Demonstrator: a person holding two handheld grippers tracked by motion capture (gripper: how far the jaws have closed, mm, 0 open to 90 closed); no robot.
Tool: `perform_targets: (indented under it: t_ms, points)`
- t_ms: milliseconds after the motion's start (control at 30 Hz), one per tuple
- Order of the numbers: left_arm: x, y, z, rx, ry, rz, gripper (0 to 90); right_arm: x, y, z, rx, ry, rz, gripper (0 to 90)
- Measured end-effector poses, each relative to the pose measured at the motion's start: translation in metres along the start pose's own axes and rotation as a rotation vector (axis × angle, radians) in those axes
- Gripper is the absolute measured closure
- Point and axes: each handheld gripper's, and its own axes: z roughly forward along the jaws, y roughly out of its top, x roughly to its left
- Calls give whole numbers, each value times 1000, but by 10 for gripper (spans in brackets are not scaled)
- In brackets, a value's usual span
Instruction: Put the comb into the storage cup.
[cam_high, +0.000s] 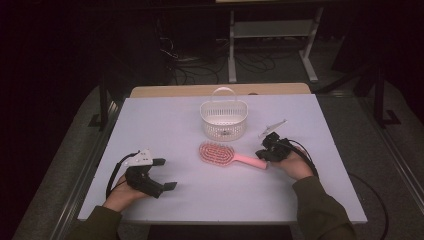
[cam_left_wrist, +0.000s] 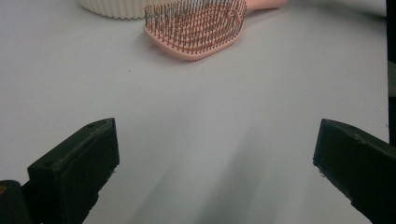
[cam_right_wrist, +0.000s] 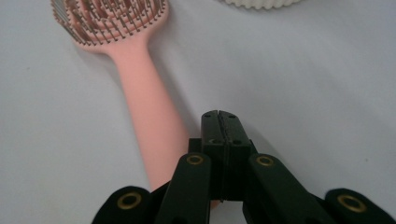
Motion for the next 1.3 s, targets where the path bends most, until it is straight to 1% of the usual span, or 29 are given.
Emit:
perform_targets:
  t_ms: [67, 100, 533, 833, 1100, 1300]
  points:
    - [0, 0, 0, 0, 0, 0, 2, 1, -1, -1, 2, 2, 2, 892]
    - [0, 0, 0, 0, 0, 0, 2, 4, -3, -2, 5, 5, -5, 892]
    - [-1, 0, 0, -1, 0, -1, 2, 15, -16, -12, 15, 18, -24, 892]
    - [-1, 0, 0, -1, -1, -1, 2, 27, -25, -15, 37, 30, -51, 892]
    - [-1, 0, 1, 3, -3, 3, 2, 36, -31, -18, 42, 44, -59, 892]
    - [-2, 0, 1, 5, -3, 6, 2, 38, -33, -19, 43, 45, -59, 892]
